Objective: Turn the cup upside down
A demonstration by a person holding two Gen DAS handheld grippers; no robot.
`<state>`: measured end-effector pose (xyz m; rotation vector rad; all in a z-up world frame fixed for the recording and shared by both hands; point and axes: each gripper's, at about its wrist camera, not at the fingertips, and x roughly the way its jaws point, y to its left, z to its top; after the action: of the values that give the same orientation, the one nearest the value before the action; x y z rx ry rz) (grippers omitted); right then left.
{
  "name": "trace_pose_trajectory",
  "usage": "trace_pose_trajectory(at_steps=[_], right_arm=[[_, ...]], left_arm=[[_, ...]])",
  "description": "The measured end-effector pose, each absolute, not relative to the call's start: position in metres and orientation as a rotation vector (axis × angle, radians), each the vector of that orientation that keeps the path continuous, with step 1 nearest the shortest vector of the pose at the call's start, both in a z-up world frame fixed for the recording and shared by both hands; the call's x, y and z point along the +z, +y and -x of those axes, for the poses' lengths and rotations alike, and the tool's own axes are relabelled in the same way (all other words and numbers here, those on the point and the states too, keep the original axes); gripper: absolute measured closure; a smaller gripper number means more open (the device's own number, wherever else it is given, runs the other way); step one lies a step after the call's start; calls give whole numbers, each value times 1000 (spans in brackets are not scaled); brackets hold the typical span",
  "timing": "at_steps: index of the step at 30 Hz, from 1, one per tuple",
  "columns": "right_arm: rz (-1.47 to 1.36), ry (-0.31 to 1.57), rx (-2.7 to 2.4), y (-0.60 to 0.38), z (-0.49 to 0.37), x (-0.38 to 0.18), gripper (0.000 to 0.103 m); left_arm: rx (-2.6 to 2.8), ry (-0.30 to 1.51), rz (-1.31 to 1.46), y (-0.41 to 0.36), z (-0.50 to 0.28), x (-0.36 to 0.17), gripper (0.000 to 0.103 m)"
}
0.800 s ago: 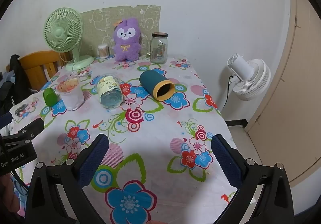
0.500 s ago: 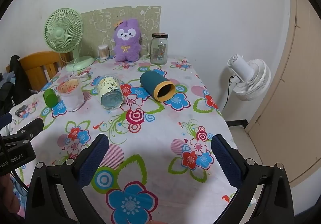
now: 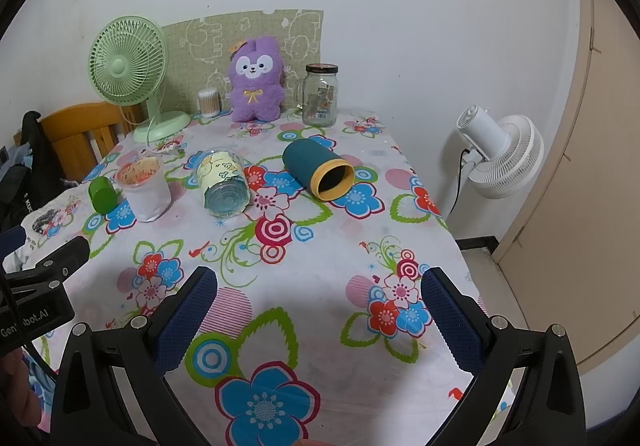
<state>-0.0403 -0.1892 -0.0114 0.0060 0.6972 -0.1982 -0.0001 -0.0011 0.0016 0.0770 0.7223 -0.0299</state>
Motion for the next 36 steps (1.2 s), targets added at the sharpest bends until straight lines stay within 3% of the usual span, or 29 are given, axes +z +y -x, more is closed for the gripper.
trace_pose_trajectory(at_steps=[36], right_arm=[[-2,703,-190,-190,37,-10,0]], left_arm=[[-27,713,-74,-1,0,8,0]])
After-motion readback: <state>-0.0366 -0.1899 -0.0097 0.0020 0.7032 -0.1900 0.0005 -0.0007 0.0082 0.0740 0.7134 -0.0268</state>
